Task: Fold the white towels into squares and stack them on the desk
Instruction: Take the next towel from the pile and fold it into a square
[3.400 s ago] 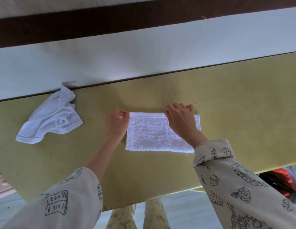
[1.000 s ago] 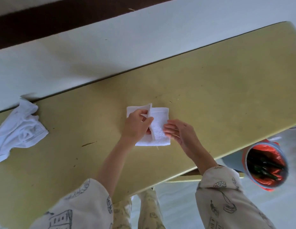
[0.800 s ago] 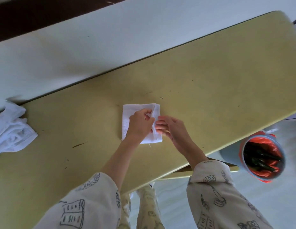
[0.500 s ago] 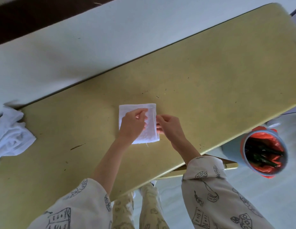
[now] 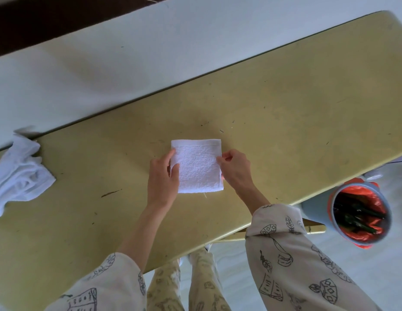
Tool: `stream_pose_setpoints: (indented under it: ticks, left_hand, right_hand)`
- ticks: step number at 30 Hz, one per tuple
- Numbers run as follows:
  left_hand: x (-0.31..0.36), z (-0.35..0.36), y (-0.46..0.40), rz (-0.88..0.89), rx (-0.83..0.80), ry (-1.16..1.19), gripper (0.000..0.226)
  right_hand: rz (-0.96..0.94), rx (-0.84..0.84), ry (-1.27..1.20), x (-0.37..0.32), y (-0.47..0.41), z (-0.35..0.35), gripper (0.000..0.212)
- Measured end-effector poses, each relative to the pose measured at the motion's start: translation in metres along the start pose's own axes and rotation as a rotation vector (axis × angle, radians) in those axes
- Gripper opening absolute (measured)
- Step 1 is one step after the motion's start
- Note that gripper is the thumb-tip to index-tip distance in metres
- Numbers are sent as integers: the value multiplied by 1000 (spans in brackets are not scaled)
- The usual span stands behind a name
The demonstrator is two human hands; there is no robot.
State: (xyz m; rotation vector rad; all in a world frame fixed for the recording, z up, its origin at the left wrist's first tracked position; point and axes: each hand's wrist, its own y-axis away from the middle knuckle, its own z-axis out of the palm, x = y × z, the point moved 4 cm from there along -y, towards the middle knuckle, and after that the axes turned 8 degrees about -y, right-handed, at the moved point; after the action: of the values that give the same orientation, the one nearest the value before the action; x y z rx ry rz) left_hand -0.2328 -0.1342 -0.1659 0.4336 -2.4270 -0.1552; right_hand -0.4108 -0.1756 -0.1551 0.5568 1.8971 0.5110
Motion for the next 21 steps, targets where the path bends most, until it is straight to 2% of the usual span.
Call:
stream_pose_setpoints:
  ticks: [12, 17, 21]
  left_hand:
    - [3, -2, 27, 122, 6, -165, 57]
    - [-2, 7, 34, 174, 68, -331, 63]
    - [-1, 12, 35, 169, 116, -465, 62]
  right_hand:
    - [-49, 8, -11, 2, 1, 2, 4]
    - [-93, 20, 34, 2, 10, -1, 29]
    - [-277, 25, 218, 9, 27, 2, 33]
